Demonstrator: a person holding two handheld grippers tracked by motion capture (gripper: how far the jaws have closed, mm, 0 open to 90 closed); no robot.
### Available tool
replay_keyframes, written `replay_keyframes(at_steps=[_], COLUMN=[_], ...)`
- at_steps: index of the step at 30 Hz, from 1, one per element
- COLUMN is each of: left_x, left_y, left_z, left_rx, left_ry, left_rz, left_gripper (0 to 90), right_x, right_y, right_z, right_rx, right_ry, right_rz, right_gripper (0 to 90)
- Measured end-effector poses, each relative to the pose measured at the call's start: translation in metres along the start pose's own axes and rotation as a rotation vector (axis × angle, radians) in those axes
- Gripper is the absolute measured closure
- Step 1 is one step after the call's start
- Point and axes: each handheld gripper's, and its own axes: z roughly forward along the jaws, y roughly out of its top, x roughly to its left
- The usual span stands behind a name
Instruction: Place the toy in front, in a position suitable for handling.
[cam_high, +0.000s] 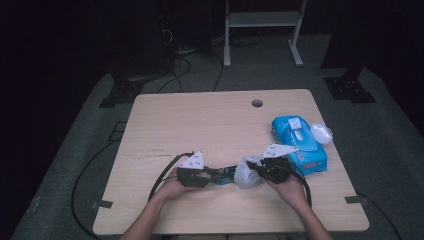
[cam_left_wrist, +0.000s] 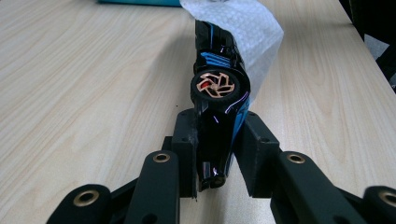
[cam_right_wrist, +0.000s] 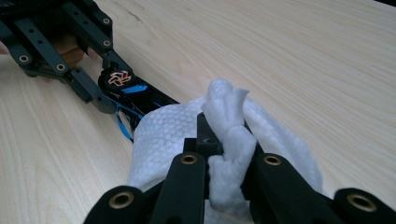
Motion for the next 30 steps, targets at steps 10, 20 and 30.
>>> replay_keyframes(at_steps=[10, 20, 30], left_x=[0.000, 0.001, 0.001], left_y=[0.000, 0.000, 0.000], left_z=[0.000, 0.000, -0.001], left_rx=[-0.001, 0.002, 0.004], left_ry=[-0.001, -0.004, 0.000], left_rz=[0.001, 0.001, -0.009], left_gripper=[70.3, 70.4, 69.4], right_x=[0.024, 0.006, -0.004], right_y=[0.018, 0.012, -0.001], right_z=[0.027, 0.012, 0.000], right_rx=[0.004, 0.027, -0.006], right_ry=[0.101, 0.026, 0.042], right_rz=[-0.034, -0.022, 0.033], right_gripper=[85.1, 85.1, 85.1])
